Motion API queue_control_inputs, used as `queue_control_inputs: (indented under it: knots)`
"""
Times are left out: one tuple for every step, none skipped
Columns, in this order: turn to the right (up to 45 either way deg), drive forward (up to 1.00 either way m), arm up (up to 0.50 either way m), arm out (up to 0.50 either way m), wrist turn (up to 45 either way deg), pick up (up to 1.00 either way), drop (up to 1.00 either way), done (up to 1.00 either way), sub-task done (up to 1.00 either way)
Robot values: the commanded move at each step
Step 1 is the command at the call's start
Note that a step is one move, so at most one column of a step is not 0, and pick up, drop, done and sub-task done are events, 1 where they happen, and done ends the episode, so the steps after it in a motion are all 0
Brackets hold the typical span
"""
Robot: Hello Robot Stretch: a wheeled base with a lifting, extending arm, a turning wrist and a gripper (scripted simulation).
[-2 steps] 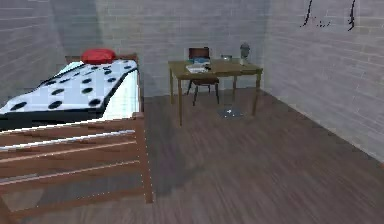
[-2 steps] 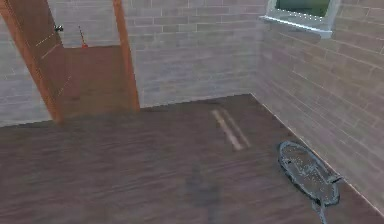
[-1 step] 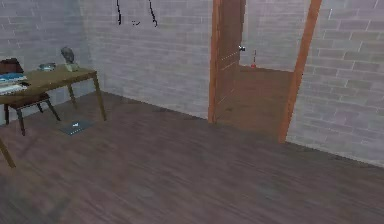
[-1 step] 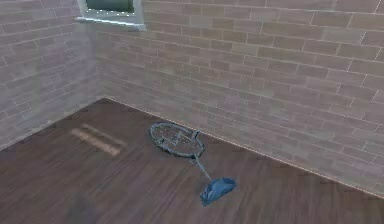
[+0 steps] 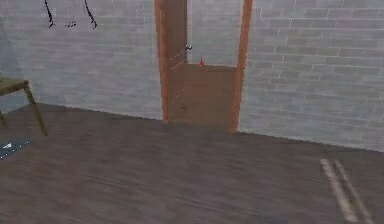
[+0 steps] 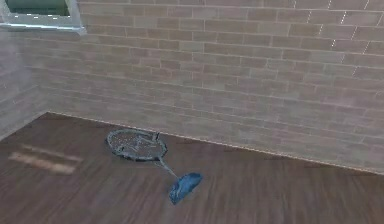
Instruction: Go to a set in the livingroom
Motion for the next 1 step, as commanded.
queue_control_inputs:
  knots:
    - [3.0,0.00,0.00,0.00,0.0,0.00,0.00,0.00,0.00]
